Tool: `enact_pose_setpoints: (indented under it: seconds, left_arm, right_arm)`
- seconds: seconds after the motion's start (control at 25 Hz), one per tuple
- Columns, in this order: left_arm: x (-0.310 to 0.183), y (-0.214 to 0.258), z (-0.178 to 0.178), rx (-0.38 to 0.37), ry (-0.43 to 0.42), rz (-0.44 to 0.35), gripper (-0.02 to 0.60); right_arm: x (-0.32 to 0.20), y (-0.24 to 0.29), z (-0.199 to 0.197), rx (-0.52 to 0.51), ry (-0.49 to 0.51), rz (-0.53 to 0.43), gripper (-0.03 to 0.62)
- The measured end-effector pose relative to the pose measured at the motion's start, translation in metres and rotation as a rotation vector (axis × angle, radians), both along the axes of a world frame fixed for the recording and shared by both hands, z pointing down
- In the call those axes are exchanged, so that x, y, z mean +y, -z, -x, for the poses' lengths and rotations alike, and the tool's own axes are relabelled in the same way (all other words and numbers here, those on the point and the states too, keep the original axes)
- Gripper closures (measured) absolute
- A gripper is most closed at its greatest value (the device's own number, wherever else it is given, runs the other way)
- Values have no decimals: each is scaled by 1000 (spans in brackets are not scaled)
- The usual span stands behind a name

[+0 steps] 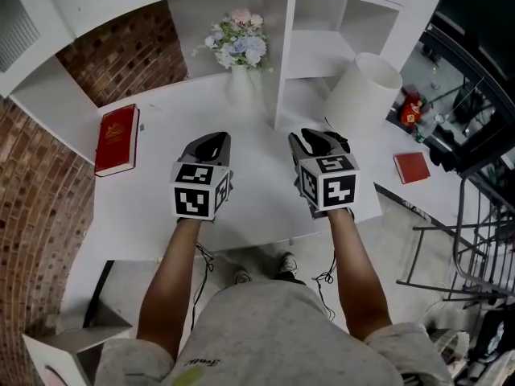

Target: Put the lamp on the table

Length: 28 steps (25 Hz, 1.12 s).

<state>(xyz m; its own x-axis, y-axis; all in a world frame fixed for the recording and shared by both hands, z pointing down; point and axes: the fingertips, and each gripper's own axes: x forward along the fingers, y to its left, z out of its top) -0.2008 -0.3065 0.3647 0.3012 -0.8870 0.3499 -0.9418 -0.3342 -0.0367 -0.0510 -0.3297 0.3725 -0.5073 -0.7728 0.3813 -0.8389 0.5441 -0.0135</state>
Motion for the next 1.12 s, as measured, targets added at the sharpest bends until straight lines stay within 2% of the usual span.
enact_pose_setpoints:
  seconds: [0.28, 0.6, 0.84, 1.12]
  left_arm:
    - [-3, 10, 5, 62, 65, -14, 584]
    - [-1, 10, 15, 33, 81, -21, 584]
    - [-1, 11, 20, 20, 79, -18, 584]
    - [-1, 18, 23, 8, 83, -38, 584]
  right_arm:
    - [-4, 25, -12, -46, -10, -44, 541]
    - [-8, 31, -18, -51, -11, -72, 579]
    - [-5, 36, -18, -86, 15, -78, 591]
    - [-7, 38, -21, -77, 15, -95, 591]
